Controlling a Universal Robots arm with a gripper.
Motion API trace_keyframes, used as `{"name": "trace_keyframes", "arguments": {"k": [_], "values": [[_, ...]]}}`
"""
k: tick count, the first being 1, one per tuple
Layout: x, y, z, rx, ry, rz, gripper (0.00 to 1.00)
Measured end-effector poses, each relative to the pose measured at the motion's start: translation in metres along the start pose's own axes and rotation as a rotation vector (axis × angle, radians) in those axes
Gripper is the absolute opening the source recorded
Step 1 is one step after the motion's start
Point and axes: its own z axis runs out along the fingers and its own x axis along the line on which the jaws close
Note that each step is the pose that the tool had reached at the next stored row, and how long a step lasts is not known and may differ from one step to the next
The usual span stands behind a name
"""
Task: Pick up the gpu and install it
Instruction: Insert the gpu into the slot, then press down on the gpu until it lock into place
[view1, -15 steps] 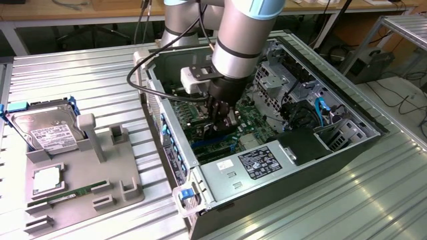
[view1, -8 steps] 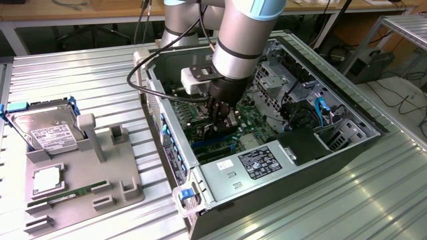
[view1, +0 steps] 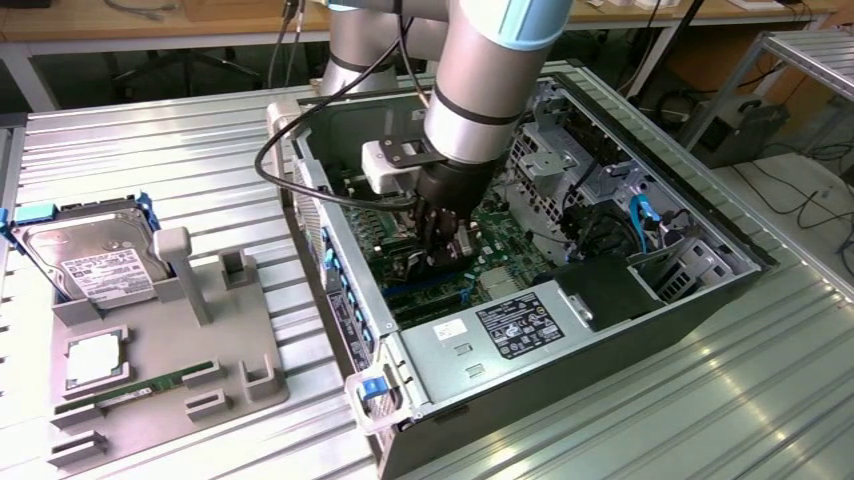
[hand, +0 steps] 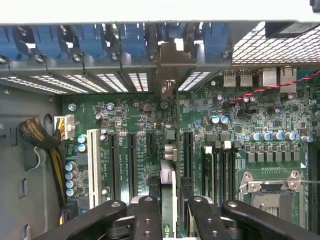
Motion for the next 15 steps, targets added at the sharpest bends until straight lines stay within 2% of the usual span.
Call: {"name": "trace_keyframes", "arguments": {"k": [4,5,7,8,9,13,14,15], "values": [[0.000,-0.0002,0.0028,-0.0010,0.0000,0.001,0.26],[0.000,-0.0001,0.0017,-0.0012,0.0001,0.001,0.40],[-0.002,0.0022,-0.0343,-0.0029,-0.0002,0.001,0.39],[-0.004,0.0021,-0.0335,-0.0028,-0.0004,0.001,0.20],[-0.005,0.0021,-0.0324,-0.0027,-0.0001,0.001,0.11],[-0.005,0.0022,-0.0324,-0.0028,-0.0002,0.001,0.11],[-0.005,0.0045,-0.0322,-0.0027,-0.0002,0.001,0.11],[-0.007,0.0097,-0.0263,0.0061,-0.0005,0.001,0.11]]}}
